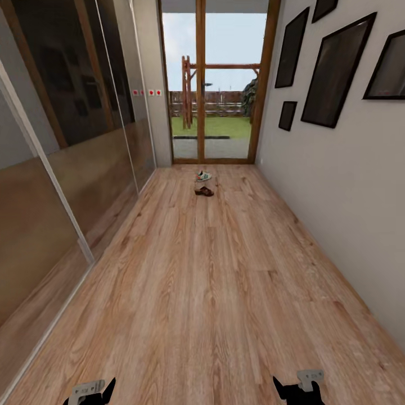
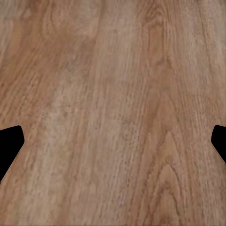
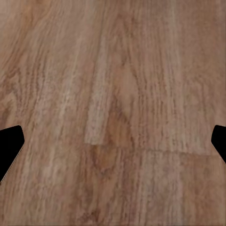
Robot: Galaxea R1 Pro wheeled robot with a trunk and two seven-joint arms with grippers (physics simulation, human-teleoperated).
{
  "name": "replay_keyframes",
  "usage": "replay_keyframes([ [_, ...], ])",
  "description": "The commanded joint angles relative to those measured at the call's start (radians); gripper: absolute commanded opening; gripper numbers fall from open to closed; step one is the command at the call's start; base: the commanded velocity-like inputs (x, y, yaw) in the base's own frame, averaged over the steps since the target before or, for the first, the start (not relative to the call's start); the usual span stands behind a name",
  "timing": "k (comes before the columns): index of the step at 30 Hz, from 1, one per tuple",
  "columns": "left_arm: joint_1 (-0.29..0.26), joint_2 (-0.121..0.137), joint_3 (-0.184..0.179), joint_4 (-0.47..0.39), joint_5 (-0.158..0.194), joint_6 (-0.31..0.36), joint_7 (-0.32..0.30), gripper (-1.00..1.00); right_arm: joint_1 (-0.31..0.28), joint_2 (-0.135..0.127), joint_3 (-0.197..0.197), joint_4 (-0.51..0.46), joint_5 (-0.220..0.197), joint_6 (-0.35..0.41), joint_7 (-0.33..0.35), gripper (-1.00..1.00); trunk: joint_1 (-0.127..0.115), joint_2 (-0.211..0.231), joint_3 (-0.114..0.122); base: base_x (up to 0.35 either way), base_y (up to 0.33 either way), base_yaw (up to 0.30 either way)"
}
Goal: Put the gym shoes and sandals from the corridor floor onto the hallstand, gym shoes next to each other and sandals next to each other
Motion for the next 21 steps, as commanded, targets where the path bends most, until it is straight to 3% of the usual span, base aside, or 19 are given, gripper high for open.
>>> replay_keyframes([
  [1, -0.001, 0.000, 0.004, 0.001, 0.008, 0.001, -0.010, 1.00, 0.000, 0.000, -0.008, 0.001, 0.001, -0.002, 0.008, 1.00, 0.000, 0.000, -0.001, 0.337, 0.000, 0.000],
  [21, -0.001, 0.000, 0.004, 0.001, 0.008, 0.001, -0.010, 1.00, -0.001, 0.000, -0.008, 0.001, 0.001, -0.002, 0.008, 1.00, 0.000, 0.000, -0.001, 0.337, 0.000, 0.000],
])
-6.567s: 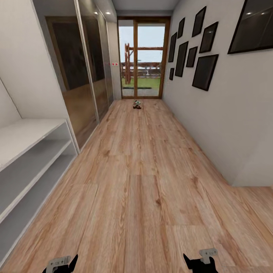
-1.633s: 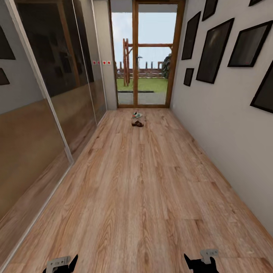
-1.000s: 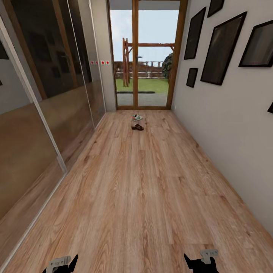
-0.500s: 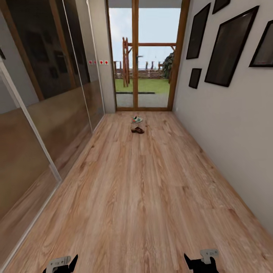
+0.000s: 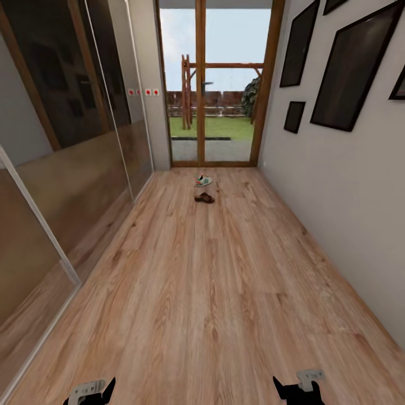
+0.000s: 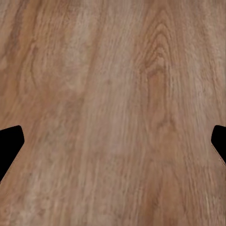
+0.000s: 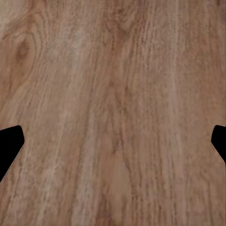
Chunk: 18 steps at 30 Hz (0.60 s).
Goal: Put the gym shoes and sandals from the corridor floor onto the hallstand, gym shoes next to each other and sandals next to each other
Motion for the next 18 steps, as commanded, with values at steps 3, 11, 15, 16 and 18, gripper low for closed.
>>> replay_keyframes([
  [3, -0.001, 0.000, 0.004, 0.001, 0.008, 0.001, -0.010, 1.00, 0.000, 0.000, -0.008, 0.001, 0.001, -0.002, 0.008, 1.00, 0.000, 0.000, -0.001, 0.337, 0.000, 0.000],
  [11, -0.001, 0.000, 0.004, 0.001, 0.008, 0.001, -0.010, 1.00, -0.001, 0.000, -0.008, 0.001, 0.001, -0.002, 0.008, 1.00, 0.000, 0.000, -0.001, 0.337, 0.000, 0.000],
  [15, -0.001, 0.000, 0.004, 0.001, 0.008, 0.001, -0.010, 1.00, -0.001, 0.000, -0.008, 0.001, 0.001, -0.002, 0.008, 1.00, 0.000, 0.000, -0.001, 0.337, 0.000, 0.000],
  [16, -0.001, 0.000, 0.004, 0.001, 0.008, 0.001, -0.010, 1.00, -0.001, 0.000, -0.008, 0.001, 0.001, -0.002, 0.008, 1.00, 0.000, 0.000, -0.001, 0.337, 0.000, 0.000],
  [18, -0.001, 0.000, 0.004, 0.001, 0.008, 0.001, -0.010, 1.00, 0.000, 0.000, -0.008, 0.001, 0.001, -0.002, 0.008, 1.00, 0.000, 0.000, -0.001, 0.337, 0.000, 0.000],
])
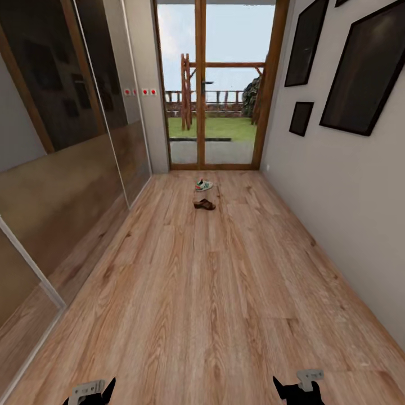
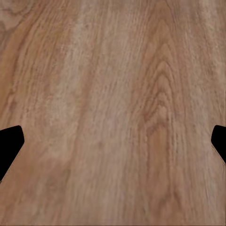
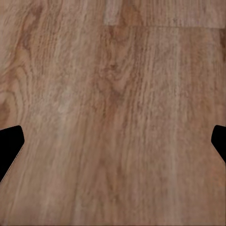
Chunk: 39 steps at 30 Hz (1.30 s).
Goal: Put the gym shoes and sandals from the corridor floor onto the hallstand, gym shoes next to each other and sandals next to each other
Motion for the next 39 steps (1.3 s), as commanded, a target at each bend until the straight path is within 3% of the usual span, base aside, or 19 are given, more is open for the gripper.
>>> replay_keyframes([
  [1, -0.001, 0.000, 0.004, 0.001, 0.008, 0.001, -0.010, 1.00, 0.000, 0.000, -0.008, 0.001, 0.001, -0.002, 0.008, 1.00, 0.000, 0.000, -0.001, 0.337, 0.000, 0.000],
  [39, -0.001, 0.000, 0.004, 0.001, 0.009, 0.001, -0.010, 1.00, 0.000, 0.000, -0.008, 0.001, 0.001, -0.002, 0.008, 1.00, 0.000, 0.000, -0.001, 0.337, 0.000, 0.000],
])
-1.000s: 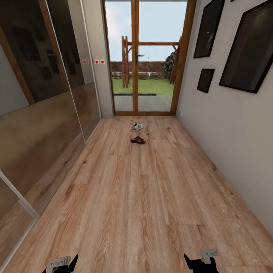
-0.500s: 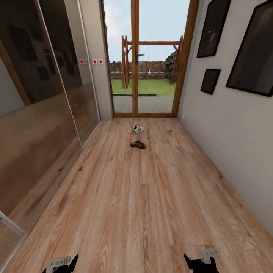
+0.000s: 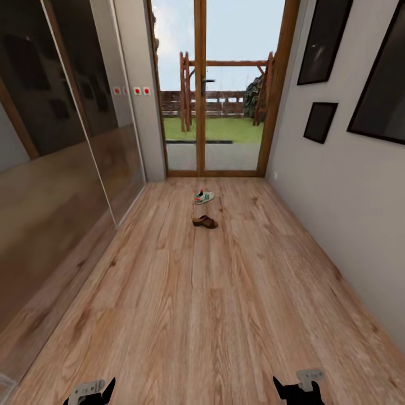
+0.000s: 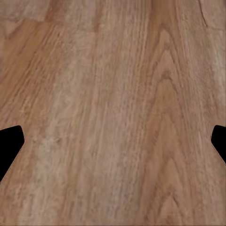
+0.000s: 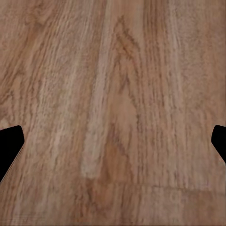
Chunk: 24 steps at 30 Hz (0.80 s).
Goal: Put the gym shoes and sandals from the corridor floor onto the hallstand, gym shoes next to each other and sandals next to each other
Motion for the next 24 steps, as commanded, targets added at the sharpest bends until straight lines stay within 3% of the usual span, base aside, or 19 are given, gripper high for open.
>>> replay_keyframes([
  [1, -0.001, 0.000, 0.004, 0.001, 0.008, 0.001, -0.010, 1.00, -0.001, 0.000, -0.008, 0.001, 0.001, -0.002, 0.008, 1.00, 0.000, 0.000, -0.001, 0.337, 0.000, 0.000],
  [24, -0.001, 0.000, 0.004, 0.001, 0.008, 0.001, -0.010, 1.00, 0.000, 0.000, -0.008, 0.001, 0.000, -0.002, 0.008, 1.00, 0.000, 0.000, -0.001, 0.337, 0.060, 0.000],
])
